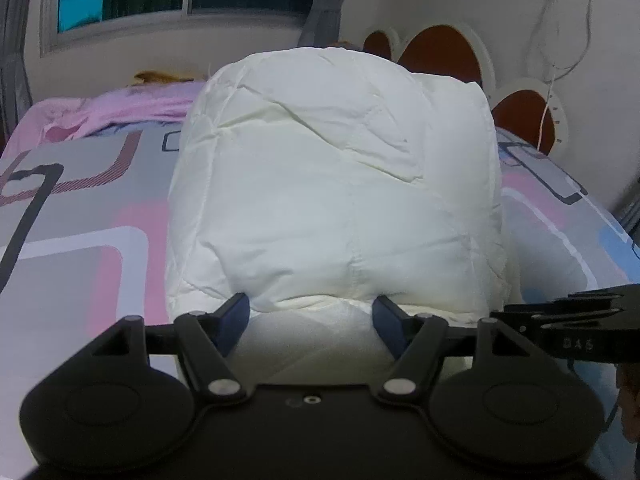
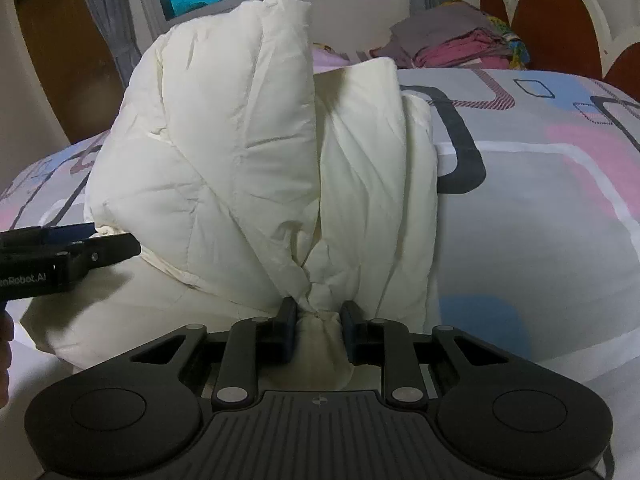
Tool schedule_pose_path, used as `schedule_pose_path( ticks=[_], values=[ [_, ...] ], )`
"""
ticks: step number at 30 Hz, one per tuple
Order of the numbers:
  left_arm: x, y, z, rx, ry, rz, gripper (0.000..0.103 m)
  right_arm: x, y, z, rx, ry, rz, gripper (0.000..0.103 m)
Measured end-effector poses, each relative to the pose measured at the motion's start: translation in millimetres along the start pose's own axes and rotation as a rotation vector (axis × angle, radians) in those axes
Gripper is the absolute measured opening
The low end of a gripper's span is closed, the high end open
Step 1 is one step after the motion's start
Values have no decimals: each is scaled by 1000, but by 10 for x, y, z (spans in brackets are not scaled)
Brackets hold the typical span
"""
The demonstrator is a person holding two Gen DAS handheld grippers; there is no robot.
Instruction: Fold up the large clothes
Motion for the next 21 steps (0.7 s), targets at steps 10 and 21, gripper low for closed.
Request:
schedule_pose_path(
  ticks=[10, 21],
  values=[
    [212, -64, 284, 39, -37, -33, 71, 430, 184, 520, 8, -145, 26, 54],
    [621, 41, 280, 102, -100, -20, 72, 1128, 469, 340, -9, -301, 83, 53]
  ],
)
Point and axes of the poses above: each gripper's, at about its wrist camera, not at the fingertips, and z roughly against the way its jaws point, y to its left, x to its top, the point moved 3 cm from there along -z, roughly the way its jaws point, and after that the axes turned 6 degrees about x, right-handed, at the moved point
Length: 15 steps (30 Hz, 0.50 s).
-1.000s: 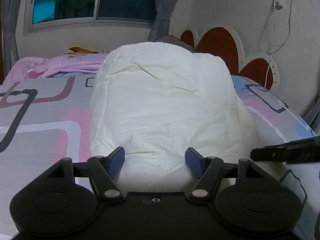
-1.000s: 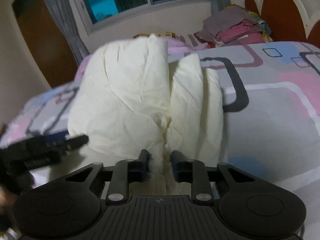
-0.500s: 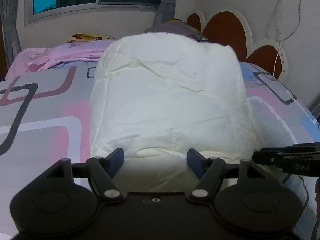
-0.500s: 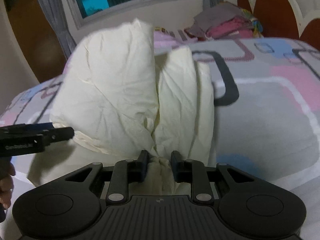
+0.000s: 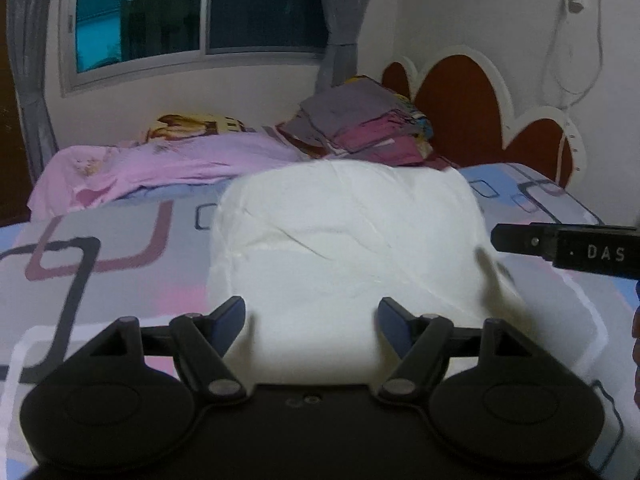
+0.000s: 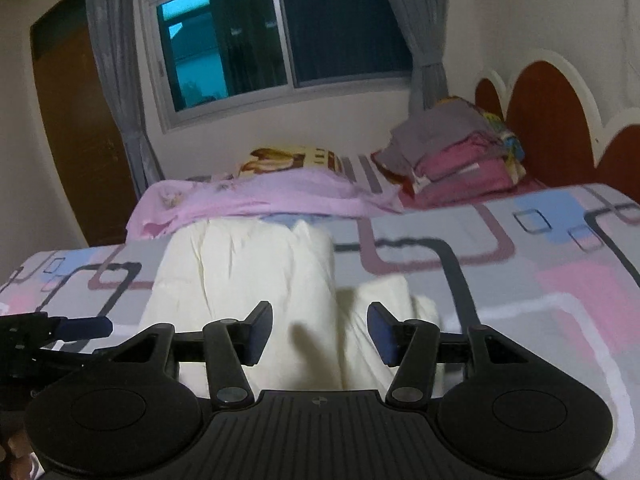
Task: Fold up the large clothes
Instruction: 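Open both tools and withdraw them from the rolled jacket bundle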
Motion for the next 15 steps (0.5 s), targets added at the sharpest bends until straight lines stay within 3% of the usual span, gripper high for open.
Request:
schedule_pose_path(
  ticks=[9, 15],
  values=[
    [197, 108, -473, 68, -1, 17, 72, -17, 7, -658, -93, -9, 83, 51],
    [141, 124, -764, 59, 21, 75, 82, -260, -219, -1046, -170, 46, 74, 51]
  ],
)
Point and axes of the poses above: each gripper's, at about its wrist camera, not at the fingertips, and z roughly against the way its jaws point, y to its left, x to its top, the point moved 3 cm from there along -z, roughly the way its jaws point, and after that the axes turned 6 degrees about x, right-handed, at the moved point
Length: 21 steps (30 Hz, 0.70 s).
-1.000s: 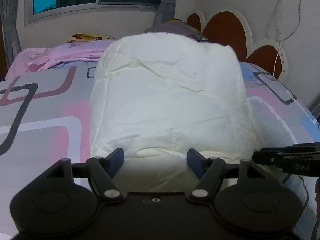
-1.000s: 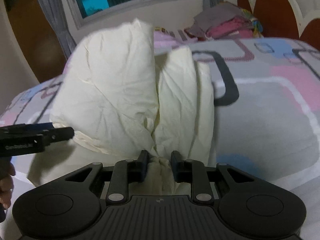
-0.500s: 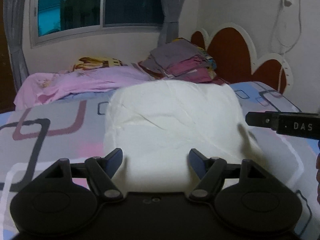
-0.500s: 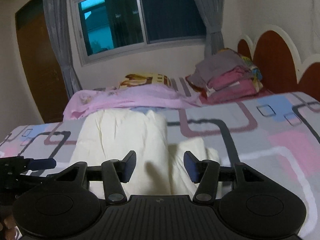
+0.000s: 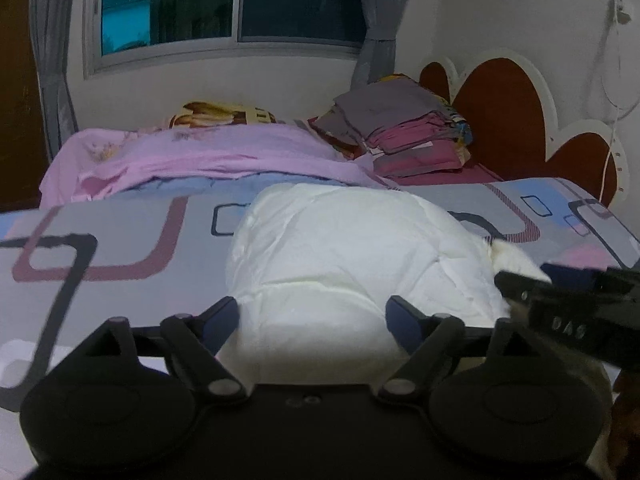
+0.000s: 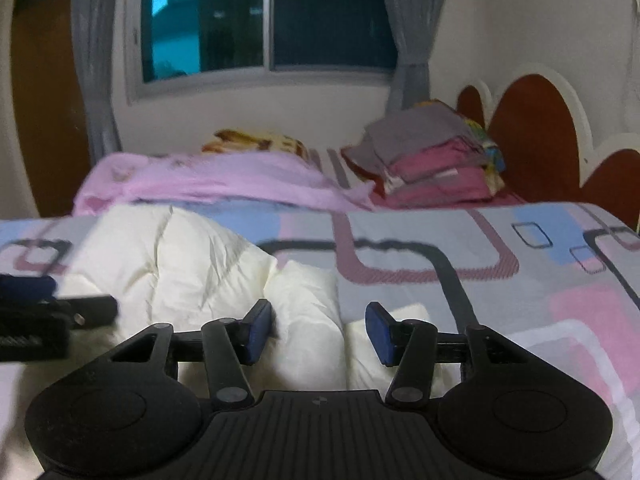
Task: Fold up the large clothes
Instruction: 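Open both tools and withdraw them from the rolled jacket bundle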
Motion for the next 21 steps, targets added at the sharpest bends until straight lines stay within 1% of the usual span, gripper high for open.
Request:
schedule_pose_path(
  ticks=[4, 9, 14, 18, 21],
  values=[
    [-28, -62, -108, -2, 2, -7, 82, -99, -120, -186, -10, 30, -27, 52],
    [-55, -76, -247, -4, 21, 24, 85, -186, -154, -383, -12, 68, -49, 52],
    [-104, -135, -362, -1, 25, 33, 87, -304, -259, -538, -7, 74, -101, 52],
    [-121, -177, -411, 20, 35, 10, 89, -307, -285, -569, 3, 108, -123, 52],
    [-90, -202, -350, 39, 36, -27, 90, -225, -296, -473, 11, 127, -135, 53]
  ],
)
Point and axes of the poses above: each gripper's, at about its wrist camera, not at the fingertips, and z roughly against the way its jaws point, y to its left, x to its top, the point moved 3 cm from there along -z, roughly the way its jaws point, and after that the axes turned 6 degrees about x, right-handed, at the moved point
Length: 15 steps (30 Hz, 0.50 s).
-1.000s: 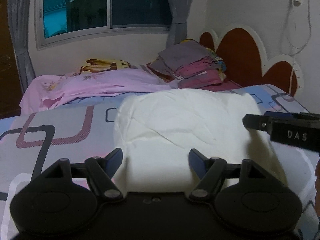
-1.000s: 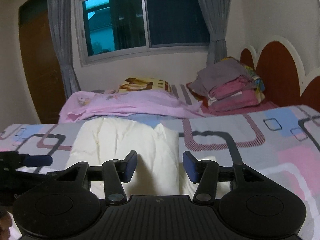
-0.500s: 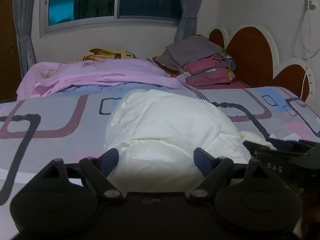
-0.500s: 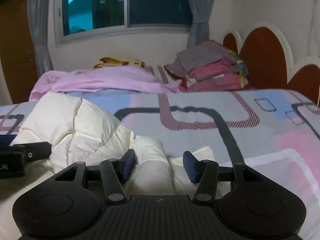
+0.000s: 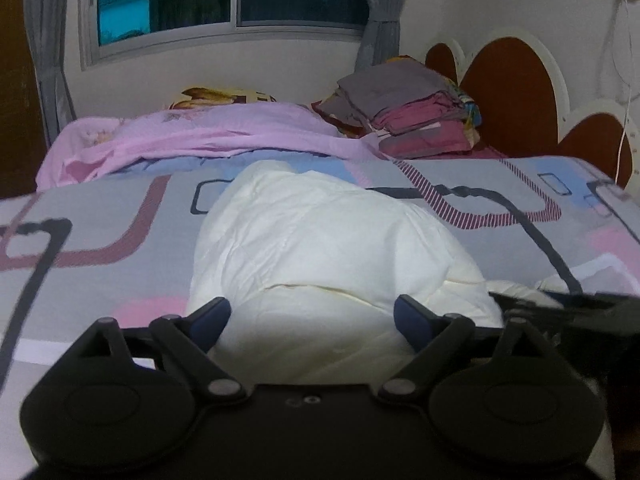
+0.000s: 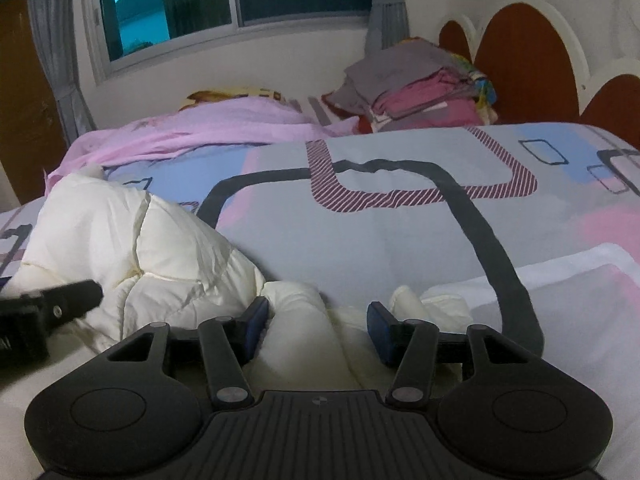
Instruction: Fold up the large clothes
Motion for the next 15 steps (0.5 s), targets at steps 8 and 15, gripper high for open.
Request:
schedule_pose_path(
  ticks=[8, 15],
  values=[
    [96, 10, 314, 21, -20, -46, 87, 25, 186, 810, 50, -110, 23, 53],
    [8, 127, 675, 3, -33, -21, 87, -260, 261, 1184, 33, -129, 25, 53]
  ],
)
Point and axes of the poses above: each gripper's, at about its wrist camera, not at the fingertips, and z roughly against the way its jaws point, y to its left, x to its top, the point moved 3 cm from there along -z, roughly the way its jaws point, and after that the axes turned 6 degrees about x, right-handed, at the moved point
